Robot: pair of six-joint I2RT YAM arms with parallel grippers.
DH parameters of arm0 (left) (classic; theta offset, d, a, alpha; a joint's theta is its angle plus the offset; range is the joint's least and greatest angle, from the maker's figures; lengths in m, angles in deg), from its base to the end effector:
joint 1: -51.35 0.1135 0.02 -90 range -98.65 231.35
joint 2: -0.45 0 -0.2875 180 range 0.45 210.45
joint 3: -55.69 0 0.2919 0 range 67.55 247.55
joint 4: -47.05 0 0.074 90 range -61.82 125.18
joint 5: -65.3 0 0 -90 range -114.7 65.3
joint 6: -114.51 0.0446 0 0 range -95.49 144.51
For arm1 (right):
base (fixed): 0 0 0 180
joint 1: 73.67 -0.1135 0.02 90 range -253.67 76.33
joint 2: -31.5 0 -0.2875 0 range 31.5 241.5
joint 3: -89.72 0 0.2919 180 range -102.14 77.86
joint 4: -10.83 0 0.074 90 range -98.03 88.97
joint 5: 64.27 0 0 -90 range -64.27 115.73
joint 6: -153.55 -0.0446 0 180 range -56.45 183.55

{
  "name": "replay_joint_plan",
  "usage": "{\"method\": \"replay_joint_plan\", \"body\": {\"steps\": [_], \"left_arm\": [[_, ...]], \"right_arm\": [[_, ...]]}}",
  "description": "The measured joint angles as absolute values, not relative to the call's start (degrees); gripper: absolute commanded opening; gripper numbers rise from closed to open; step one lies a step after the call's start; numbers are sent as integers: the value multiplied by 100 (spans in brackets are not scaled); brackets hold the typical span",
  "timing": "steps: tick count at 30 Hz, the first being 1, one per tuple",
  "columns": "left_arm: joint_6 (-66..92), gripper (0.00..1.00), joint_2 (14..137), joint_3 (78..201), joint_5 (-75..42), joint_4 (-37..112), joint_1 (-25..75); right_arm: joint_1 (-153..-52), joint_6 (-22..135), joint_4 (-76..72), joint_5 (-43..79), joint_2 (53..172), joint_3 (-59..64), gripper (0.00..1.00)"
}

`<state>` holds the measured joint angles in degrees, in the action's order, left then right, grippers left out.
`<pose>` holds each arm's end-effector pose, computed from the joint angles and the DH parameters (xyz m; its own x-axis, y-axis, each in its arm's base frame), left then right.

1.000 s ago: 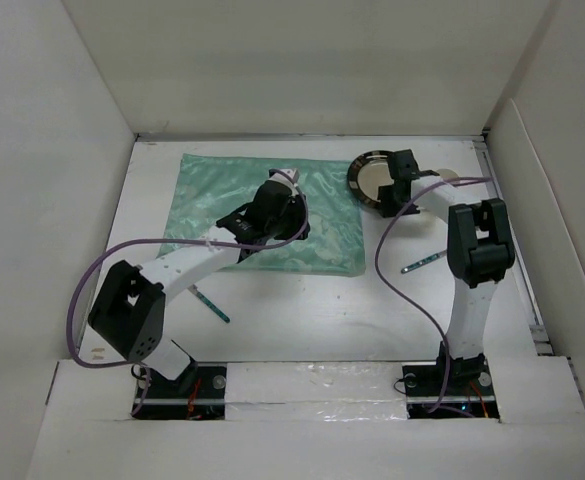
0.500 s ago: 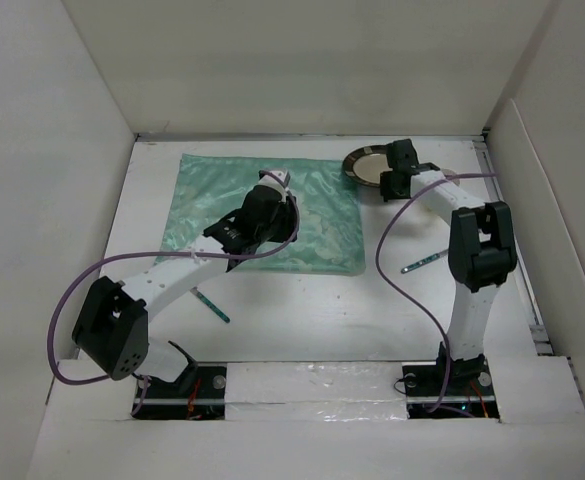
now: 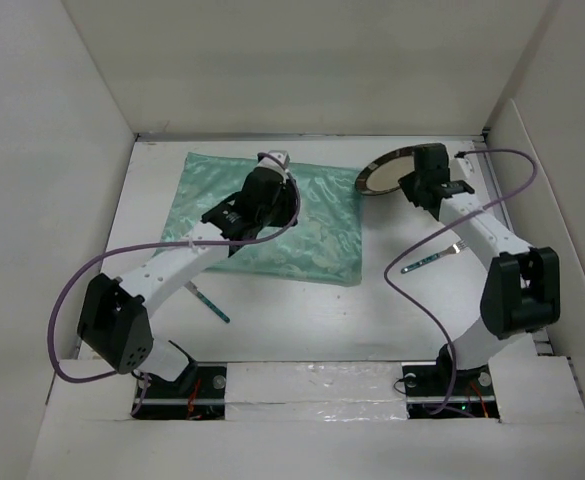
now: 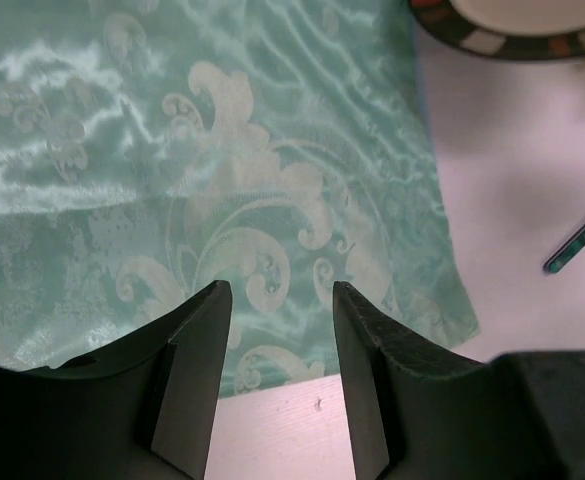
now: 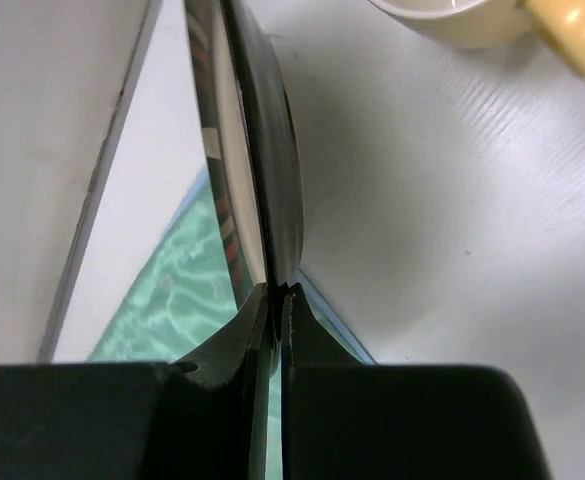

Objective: Set the dinner table for one person

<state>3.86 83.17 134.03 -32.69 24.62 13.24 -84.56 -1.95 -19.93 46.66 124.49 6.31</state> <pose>0.3029 -0.2297 0.3231 -0.5132 -0.0413 -0.8573 0.3554 0.8989 -0.2561 0.4066 0.0620 0.2772 -0.1809 0.8307 -0.5265 0.6161 0.5130 0.5977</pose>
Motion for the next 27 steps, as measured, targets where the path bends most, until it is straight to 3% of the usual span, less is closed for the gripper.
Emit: {"method": "replay_joint_plan", "body": {"steps": [11, 20, 27], "left_arm": [[382, 43, 8229, 14461, -3337, 2046, 1870], [417, 43, 7915, 14482, -3566, 1644, 2452], [452, 43, 7471, 14369, -3680, 1622, 2500]], "right_arm": [[-8588, 690, -330, 2924, 11055, 1726, 0], [-10024, -5, 1670, 1005, 13144, 1280, 0], [-10636, -249, 1784, 399, 14349, 801, 0]]}}
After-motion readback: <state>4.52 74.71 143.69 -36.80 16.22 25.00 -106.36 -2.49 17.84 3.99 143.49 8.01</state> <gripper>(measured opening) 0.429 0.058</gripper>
